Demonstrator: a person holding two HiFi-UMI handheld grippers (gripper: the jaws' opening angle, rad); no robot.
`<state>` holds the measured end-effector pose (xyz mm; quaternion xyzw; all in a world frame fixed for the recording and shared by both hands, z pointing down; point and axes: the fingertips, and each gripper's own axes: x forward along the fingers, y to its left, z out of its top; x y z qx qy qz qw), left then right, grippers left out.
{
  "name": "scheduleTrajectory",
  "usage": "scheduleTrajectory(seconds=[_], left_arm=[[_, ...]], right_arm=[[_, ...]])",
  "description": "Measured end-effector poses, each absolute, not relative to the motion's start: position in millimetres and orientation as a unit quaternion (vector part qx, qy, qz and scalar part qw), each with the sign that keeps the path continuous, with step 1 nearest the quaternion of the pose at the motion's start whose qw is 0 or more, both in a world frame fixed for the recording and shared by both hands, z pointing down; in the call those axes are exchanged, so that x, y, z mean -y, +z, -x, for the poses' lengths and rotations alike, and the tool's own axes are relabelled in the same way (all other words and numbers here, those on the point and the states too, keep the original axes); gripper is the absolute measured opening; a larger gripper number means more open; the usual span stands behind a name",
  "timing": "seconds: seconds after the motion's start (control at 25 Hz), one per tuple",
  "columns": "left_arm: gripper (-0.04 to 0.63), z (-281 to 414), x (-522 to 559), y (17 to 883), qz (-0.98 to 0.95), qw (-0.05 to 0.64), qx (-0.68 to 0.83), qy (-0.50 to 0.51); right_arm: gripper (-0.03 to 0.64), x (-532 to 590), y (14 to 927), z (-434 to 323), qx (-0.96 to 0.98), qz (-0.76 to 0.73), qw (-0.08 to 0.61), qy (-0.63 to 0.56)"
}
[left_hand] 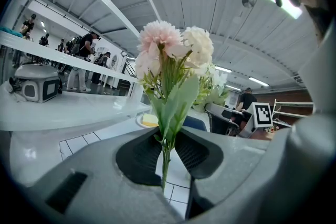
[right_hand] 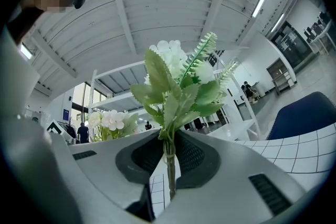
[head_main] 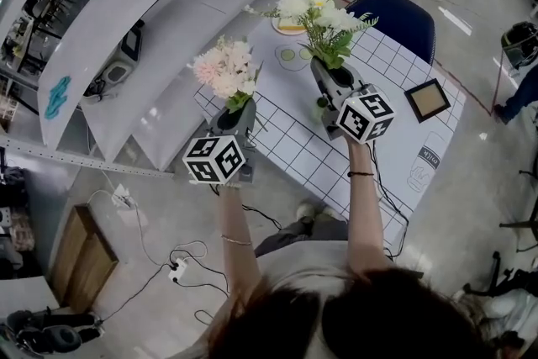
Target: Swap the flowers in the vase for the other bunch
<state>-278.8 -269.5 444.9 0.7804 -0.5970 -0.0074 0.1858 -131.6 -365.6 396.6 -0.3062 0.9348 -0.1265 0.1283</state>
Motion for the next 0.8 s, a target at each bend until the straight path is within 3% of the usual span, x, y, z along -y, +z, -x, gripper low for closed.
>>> scheduleTrajectory(seconds=[0.8], left_arm=[[0.080,276,275,449,-0.792,0.193,0.579,-0.006]], right_arm=[[0.054,356,418,129,-0.932,0.322,0.117,-0.121]])
